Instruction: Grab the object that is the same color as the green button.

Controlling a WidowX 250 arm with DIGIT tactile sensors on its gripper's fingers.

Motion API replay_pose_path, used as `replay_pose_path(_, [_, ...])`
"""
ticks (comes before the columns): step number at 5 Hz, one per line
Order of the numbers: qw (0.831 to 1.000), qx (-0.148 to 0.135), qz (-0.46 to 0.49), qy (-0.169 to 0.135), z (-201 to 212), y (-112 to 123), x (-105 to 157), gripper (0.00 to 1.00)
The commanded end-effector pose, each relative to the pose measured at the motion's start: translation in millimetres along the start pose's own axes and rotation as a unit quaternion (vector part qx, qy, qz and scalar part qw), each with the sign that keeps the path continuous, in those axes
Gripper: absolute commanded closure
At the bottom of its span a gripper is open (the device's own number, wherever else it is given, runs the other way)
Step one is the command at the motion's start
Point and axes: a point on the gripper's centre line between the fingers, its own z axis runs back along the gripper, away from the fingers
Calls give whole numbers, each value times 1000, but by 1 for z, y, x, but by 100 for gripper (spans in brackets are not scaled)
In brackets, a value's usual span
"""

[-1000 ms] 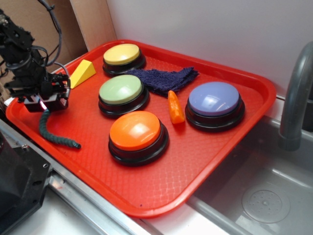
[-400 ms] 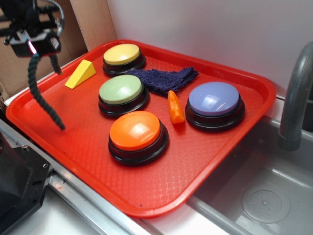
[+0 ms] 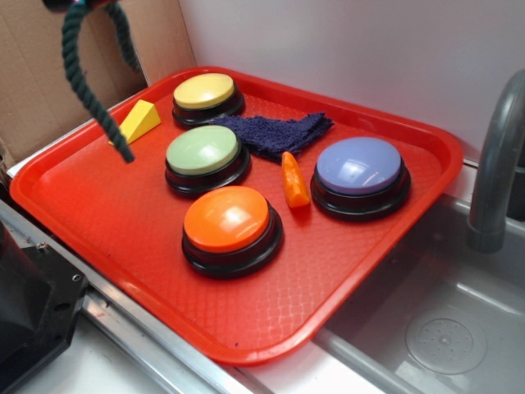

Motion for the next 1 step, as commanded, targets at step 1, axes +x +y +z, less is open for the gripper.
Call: replay_pose_path(1, [997, 29, 3, -71, 10, 1, 7, 100])
